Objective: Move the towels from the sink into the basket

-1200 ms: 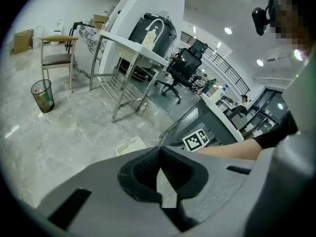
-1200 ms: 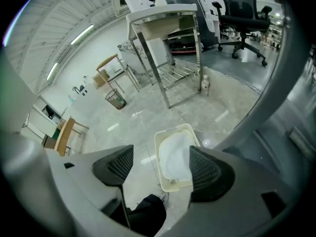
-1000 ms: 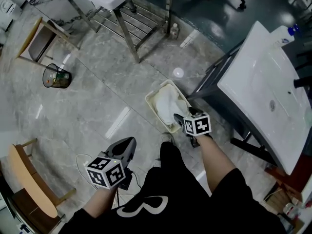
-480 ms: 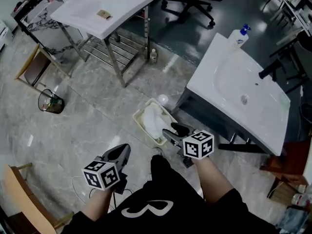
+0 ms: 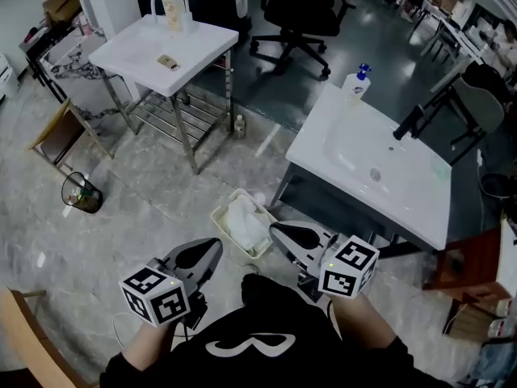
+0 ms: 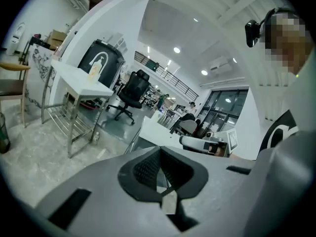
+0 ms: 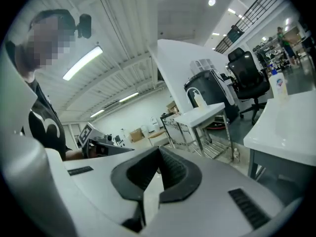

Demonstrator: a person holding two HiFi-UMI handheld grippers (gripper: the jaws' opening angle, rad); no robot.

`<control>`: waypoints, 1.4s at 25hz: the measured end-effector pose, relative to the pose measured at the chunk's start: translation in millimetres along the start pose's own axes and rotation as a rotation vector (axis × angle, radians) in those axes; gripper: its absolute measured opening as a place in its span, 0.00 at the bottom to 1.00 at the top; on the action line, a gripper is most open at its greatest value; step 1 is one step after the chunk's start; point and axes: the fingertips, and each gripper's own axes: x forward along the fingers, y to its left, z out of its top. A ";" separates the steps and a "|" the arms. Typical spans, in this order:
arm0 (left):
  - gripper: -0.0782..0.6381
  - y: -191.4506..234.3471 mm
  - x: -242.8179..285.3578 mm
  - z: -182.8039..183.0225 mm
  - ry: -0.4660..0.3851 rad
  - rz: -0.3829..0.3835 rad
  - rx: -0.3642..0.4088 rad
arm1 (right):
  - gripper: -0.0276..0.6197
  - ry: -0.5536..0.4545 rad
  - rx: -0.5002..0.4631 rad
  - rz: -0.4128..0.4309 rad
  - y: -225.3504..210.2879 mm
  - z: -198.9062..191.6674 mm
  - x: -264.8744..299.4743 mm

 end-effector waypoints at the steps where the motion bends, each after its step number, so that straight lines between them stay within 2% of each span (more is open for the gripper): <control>1: 0.12 -11.7 -4.4 8.3 -0.012 -0.017 0.023 | 0.05 -0.015 -0.003 0.009 10.6 9.8 -6.0; 8: 0.12 -83.4 -37.7 51.6 -0.087 -0.092 0.175 | 0.05 -0.075 -0.086 0.042 72.1 54.0 -41.3; 14: 0.12 -108.5 -52.2 72.8 -0.117 -0.132 0.255 | 0.05 -0.072 -0.163 0.029 97.9 66.8 -57.0; 21: 0.12 -125.1 -53.8 72.0 -0.129 -0.163 0.297 | 0.05 -0.100 -0.176 0.034 107.0 74.6 -66.4; 29: 0.12 -128.6 -63.3 61.1 -0.117 -0.139 0.309 | 0.05 -0.101 -0.174 0.051 121.2 64.0 -67.1; 35: 0.12 -134.7 -68.9 53.9 -0.119 -0.127 0.325 | 0.05 -0.102 -0.171 0.025 125.7 58.3 -75.2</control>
